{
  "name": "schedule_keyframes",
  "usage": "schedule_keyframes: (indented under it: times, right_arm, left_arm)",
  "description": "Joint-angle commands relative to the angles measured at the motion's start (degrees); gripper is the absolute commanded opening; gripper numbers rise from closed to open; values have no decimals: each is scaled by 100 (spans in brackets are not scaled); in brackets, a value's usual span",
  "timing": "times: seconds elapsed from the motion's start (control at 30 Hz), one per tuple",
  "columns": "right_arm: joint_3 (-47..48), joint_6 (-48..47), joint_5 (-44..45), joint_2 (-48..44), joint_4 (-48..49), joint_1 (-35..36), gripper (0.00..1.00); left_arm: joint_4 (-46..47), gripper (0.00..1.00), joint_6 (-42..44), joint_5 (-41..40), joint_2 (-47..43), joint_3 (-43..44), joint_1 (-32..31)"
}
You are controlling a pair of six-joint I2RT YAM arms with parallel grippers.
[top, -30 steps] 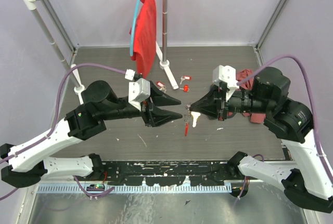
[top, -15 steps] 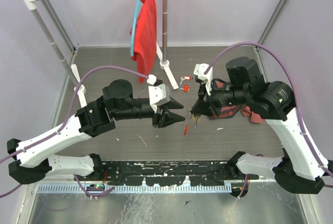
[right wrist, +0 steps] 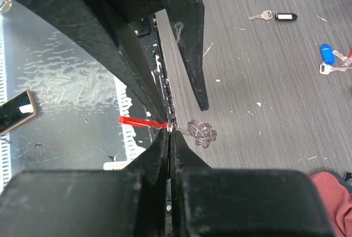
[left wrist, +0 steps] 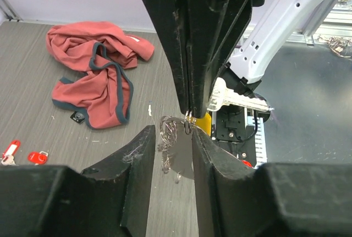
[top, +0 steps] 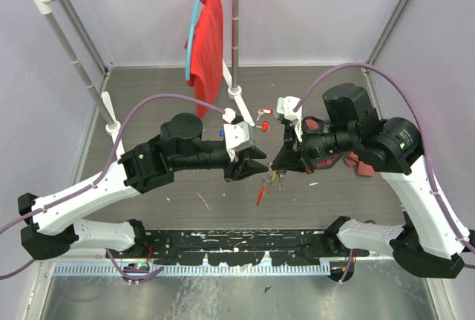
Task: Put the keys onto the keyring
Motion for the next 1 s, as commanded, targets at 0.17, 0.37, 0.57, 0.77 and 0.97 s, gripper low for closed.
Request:
schedule_keyframes:
  times: [0.17, 0.37, 0.57, 0.77, 0.97]
  right_arm:
    - [15, -60, -388, -171, 341, 38, 1]
    - [-66, -58, -414, -150, 445, 47, 1]
    - [-80, -78, -431, -136, 505, 59, 1]
    - [-127, -78, -432, -208, 619, 58, 1]
    - [-219, -69, -440, -259, 715, 63, 1]
  left_arm:
    - [16, 33, 62, 95, 37, 270, -49]
    - [46, 29, 36, 160, 51, 286, -59]
    - [72, 23, 10, 220, 89, 289, -70]
    - [56, 18, 10, 224, 125, 263, -72]
    - [60, 5, 1, 279, 140, 292, -81]
